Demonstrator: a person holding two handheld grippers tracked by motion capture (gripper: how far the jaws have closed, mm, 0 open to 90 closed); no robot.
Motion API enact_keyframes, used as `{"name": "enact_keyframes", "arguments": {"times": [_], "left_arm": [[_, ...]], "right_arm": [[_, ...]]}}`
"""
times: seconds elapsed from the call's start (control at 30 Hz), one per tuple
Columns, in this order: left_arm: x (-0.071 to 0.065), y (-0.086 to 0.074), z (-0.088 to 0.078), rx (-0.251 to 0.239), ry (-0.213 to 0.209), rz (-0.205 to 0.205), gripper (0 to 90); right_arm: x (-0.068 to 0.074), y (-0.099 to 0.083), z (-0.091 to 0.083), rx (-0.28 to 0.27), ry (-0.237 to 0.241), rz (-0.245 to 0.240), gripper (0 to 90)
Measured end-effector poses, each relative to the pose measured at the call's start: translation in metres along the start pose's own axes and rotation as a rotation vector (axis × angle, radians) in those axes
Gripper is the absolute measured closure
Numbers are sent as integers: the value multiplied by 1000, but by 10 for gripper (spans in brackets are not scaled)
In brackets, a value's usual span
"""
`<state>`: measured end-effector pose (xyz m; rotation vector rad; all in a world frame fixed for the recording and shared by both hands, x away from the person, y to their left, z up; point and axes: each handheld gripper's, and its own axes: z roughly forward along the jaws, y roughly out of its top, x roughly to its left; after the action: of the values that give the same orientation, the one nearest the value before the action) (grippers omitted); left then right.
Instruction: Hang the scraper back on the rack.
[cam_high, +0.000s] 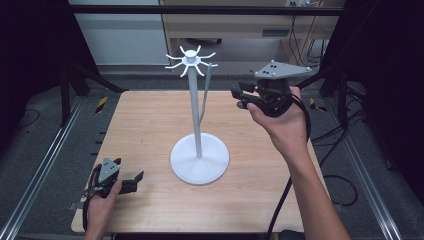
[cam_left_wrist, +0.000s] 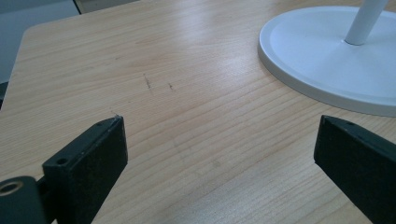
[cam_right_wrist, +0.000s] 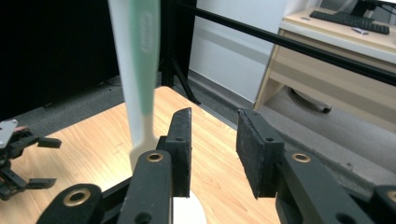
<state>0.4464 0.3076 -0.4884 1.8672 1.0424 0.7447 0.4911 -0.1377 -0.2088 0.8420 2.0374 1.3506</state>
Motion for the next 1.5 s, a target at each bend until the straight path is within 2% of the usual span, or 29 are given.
{"name": "enact_keyframes", "arguments": {"times": [0.4,0.57,0.67,0.83,0.87,0.97,1.07,1.17,1.2,1.27,1.37,1.5], "left_arm": [[-1,0,0,2,-4,1,23],[-1,0,1,6,-7,5,23],[-2,0,1,8,-8,7,22],[-2,-1,2,9,-9,7,22],[-2,-1,2,11,-10,8,22],[-2,-1,3,13,-9,10,22],[-2,-1,3,15,-7,14,21],[-1,-1,3,15,-5,12,21],[-1,-1,3,15,-5,11,21],[-1,-1,3,14,-4,11,21],[-1,-1,3,14,-4,13,21],[-2,-1,3,15,-3,13,21]], "right_arm": [[-13,-34,4,62,-86,40,563],[-18,-52,5,85,-126,64,444],[-19,-67,8,119,-152,83,353],[-19,-83,9,125,-185,90,286],[-20,-91,9,127,-203,107,252],[-20,-98,10,133,-208,116,227],[-19,-115,11,149,-229,130,172],[-17,-124,12,155,-235,132,152],[-16,-132,13,161,-240,141,140],[-16,-136,13,164,-240,141,139],[-12,-154,17,189,-236,162,112],[-8,-172,21,201,-219,161,96]]}}
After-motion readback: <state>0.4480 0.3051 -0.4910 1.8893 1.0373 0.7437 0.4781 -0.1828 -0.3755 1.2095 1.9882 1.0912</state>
